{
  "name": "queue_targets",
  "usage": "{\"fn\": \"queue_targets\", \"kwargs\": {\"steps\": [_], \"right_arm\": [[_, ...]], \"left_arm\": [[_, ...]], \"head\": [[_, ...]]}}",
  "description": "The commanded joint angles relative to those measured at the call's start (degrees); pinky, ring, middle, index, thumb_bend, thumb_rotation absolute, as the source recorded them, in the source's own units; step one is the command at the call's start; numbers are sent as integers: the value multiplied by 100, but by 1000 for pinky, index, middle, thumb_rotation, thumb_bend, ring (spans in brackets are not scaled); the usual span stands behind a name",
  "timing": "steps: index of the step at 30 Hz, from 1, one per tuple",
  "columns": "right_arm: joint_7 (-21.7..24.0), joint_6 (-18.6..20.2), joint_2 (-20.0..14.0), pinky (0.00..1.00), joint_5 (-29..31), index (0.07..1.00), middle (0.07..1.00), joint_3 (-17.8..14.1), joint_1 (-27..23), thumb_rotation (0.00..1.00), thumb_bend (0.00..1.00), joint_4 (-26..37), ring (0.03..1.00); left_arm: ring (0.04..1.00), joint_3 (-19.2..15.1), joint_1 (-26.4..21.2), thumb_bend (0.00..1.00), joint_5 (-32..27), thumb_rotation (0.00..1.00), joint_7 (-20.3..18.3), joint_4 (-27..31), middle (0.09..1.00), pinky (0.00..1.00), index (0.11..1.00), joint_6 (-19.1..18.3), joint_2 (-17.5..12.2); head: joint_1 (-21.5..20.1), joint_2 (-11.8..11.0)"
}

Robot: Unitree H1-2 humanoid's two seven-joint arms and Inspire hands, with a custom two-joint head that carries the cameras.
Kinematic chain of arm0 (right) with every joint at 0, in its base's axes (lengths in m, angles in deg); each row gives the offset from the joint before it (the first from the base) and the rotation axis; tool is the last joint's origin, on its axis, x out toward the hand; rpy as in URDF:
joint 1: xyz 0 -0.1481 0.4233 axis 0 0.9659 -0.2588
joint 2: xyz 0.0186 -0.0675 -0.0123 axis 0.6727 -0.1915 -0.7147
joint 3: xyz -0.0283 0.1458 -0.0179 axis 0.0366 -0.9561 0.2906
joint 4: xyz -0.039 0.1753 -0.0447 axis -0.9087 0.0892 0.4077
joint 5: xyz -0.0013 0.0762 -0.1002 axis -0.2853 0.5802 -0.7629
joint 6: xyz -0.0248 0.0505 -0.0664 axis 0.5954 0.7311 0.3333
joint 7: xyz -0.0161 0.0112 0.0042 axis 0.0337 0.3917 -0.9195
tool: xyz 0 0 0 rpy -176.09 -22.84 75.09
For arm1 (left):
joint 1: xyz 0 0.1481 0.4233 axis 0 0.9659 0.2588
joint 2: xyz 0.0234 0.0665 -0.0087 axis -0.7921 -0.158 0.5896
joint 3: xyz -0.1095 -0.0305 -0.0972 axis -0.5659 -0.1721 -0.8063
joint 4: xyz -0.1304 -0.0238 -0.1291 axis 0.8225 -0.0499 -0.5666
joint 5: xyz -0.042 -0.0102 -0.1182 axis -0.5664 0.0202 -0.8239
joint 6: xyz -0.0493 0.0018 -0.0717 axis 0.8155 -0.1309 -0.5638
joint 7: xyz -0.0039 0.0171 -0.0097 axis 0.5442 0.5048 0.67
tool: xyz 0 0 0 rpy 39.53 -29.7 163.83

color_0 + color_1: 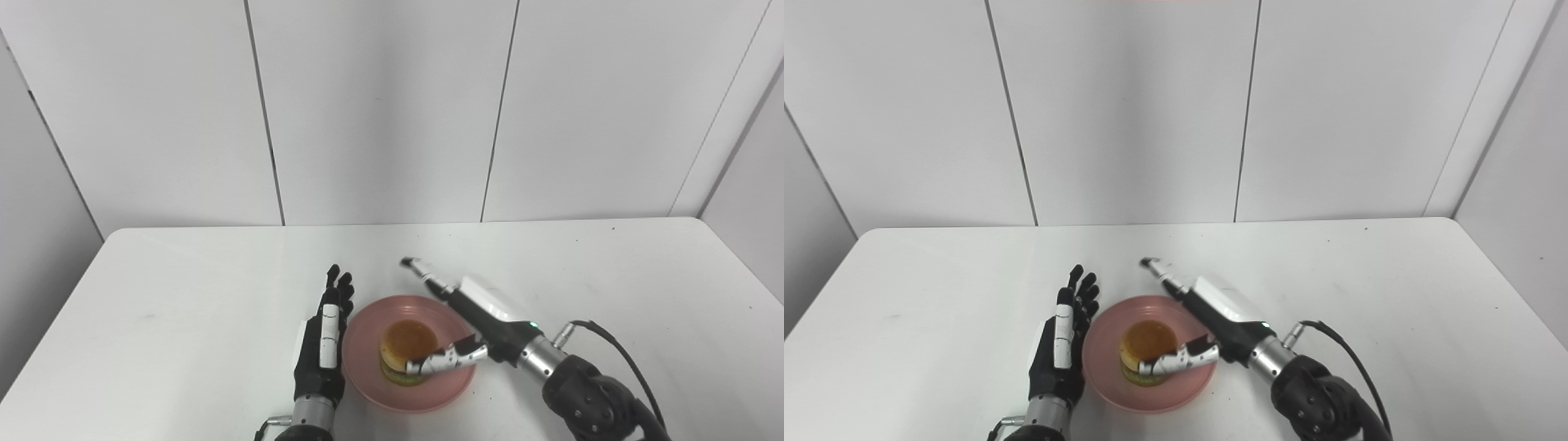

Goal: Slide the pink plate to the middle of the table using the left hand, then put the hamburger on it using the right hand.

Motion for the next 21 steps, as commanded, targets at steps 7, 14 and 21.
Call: {"fn": "queue_targets", "kwargs": {"steps": [7, 14, 21], "right_arm": [[-518, -461, 661, 999, 1295, 1000, 1000, -640, 198, 905, 658, 13, 1000], [-470, -624, 898, 1000, 2287, 1000, 1000, -896, 260, 893, 675, -404, 1000], [-626, -398, 1023, 1000, 2286, 1000, 1000, -896, 489, 969, 685, -208, 1000]], "left_arm": [[990, -13, 425, 804, 25, 1000, 16, -91, 983, 1000, 973, 37, 164], [994, -17, 436, 798, 24, 1000, 49, -98, 986, 1000, 978, 144, 173], [996, -4, 443, 796, 50, 1000, 57, -79, 988, 1000, 979, 130, 154]], "head": [[-34, 20], [-81, 15], [-108, 2]]}}
